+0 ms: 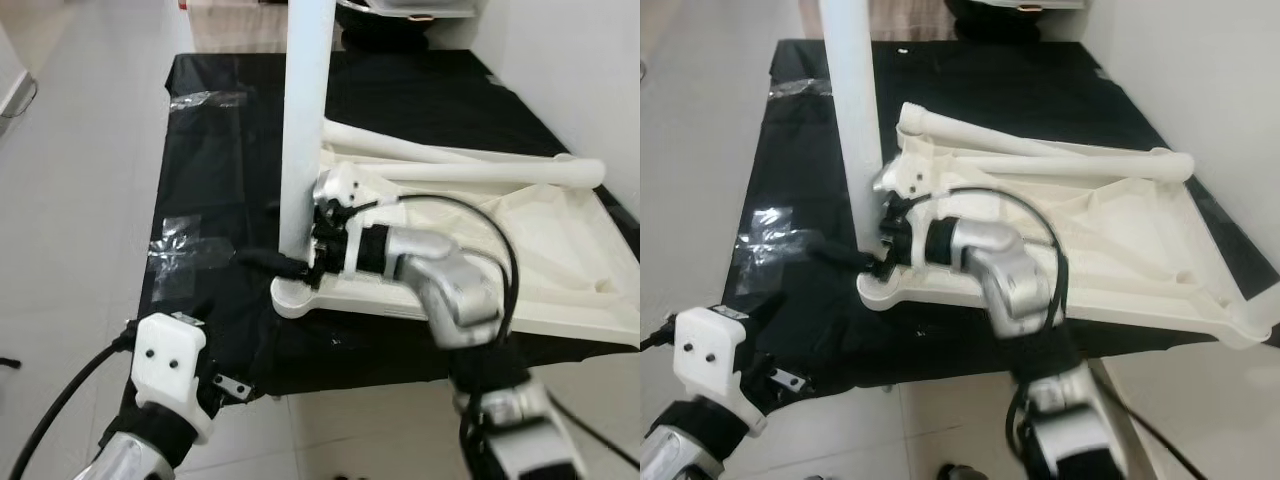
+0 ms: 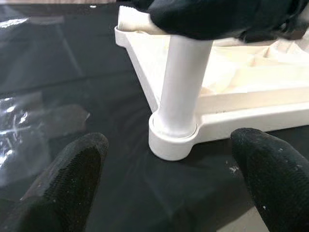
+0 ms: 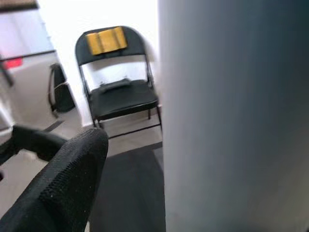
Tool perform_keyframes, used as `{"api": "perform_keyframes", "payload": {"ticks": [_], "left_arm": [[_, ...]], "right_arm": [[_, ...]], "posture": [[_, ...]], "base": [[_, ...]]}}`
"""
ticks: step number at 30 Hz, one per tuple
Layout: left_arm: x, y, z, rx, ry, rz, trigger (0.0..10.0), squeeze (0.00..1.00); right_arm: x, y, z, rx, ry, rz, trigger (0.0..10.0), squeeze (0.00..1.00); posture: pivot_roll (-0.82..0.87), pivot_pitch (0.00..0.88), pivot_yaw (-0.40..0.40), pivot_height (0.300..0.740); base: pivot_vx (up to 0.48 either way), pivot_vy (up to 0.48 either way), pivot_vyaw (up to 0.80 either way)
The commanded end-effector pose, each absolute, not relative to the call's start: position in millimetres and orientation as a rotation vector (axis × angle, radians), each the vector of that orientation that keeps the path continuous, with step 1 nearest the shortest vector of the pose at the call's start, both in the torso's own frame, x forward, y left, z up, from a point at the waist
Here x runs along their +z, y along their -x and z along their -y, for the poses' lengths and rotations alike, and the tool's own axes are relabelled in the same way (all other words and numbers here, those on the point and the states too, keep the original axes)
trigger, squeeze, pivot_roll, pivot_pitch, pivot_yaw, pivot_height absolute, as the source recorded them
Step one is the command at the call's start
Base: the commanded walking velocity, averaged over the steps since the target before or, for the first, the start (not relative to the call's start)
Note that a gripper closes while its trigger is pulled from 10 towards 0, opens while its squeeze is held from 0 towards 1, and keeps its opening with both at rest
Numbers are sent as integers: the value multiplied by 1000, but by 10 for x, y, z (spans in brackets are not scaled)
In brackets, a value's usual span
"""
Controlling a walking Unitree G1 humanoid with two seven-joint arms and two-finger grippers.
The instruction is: Building children table
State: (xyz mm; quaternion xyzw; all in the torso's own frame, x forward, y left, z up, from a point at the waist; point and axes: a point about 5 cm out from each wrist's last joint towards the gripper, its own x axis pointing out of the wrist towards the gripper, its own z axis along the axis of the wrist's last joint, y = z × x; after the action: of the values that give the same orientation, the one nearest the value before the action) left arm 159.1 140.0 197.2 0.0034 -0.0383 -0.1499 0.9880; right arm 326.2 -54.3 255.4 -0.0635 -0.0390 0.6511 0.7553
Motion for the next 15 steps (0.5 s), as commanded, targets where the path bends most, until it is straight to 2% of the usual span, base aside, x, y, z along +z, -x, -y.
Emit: {"api": "perform_keyframes", "payload": {"ticks": [1, 8, 9, 15], "left_arm": [[1994, -1539, -1386, -297, -9, 74, 10000, 0], [1998, -1501, -1402, -281, -12, 65, 10000, 0], [1988, -1483, -1399, -282, -11, 58, 10000, 0], [1980, -1474, -1396, -284, -11, 53, 10000, 0]], "right_arm": [[2587, -3251, 452, 1532, 134, 87, 10000, 0], [2679, -3321, 467, 1599, 128, 94, 10000, 0], [2711, -3370, 500, 1637, 118, 97, 0, 0], [2721, -3407, 550, 1663, 117, 93, 0, 0]], "posture": [[153, 217, -126, 740], [163, 235, -129, 740], [163, 246, -126, 740], [161, 247, -125, 740]], "base": [[0, 0, 0], [0, 0, 0], [0, 0, 0], [0, 0, 0]]}}
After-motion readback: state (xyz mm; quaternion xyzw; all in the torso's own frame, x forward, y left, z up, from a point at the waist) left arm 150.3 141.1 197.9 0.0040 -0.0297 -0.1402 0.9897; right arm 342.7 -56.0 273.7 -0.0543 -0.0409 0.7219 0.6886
